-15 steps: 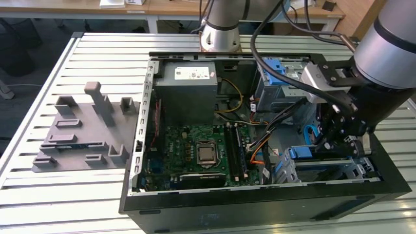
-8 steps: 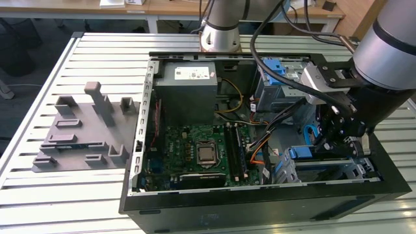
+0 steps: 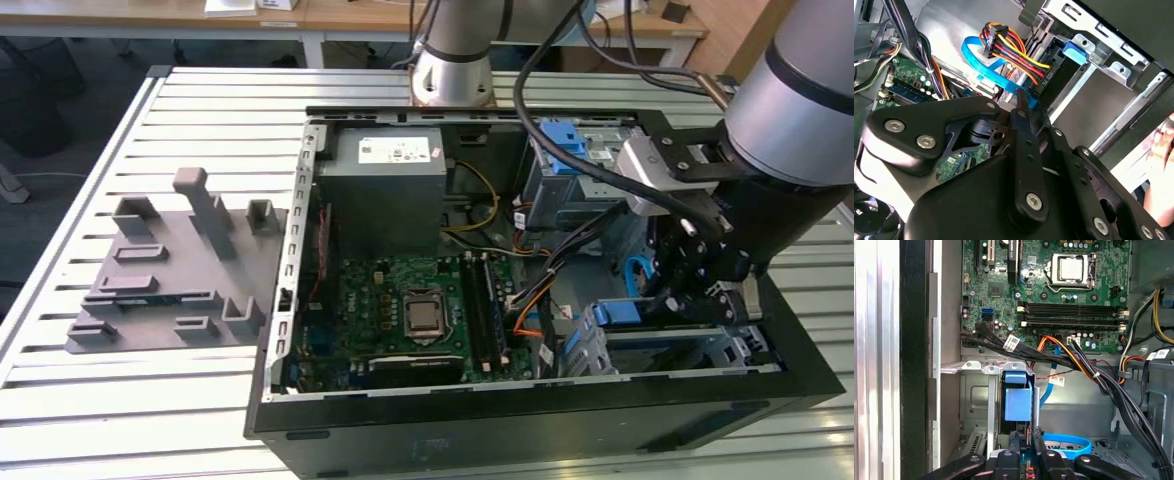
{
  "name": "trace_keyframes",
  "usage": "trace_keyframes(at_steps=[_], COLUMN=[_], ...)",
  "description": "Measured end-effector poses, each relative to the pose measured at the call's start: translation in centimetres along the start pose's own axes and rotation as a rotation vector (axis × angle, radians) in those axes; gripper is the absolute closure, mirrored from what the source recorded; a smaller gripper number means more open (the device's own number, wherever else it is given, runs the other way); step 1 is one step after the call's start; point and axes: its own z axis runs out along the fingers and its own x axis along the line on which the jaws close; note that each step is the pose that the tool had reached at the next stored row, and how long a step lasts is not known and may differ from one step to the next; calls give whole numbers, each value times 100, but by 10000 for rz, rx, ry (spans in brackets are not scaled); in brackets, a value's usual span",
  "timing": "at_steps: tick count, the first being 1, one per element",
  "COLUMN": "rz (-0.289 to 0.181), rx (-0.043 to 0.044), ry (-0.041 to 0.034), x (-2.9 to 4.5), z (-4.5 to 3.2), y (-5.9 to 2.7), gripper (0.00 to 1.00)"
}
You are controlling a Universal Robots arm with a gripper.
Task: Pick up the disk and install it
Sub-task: 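Insert the second disk wire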
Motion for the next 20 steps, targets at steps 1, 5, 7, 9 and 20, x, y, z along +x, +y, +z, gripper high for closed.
trace_keyframes(at_steps=[1,5,7,9,20], rz=[0,1,0,0,0], rx=[0,0,0,-1,-1], ry=[-2,-2,-2,-2,-10], x=[-1,-2,-3,-3,-4], z=[-9,-60,-99,-134,-161], y=[0,-3,-5,-6,-8], gripper=[76,76,76,76,89])
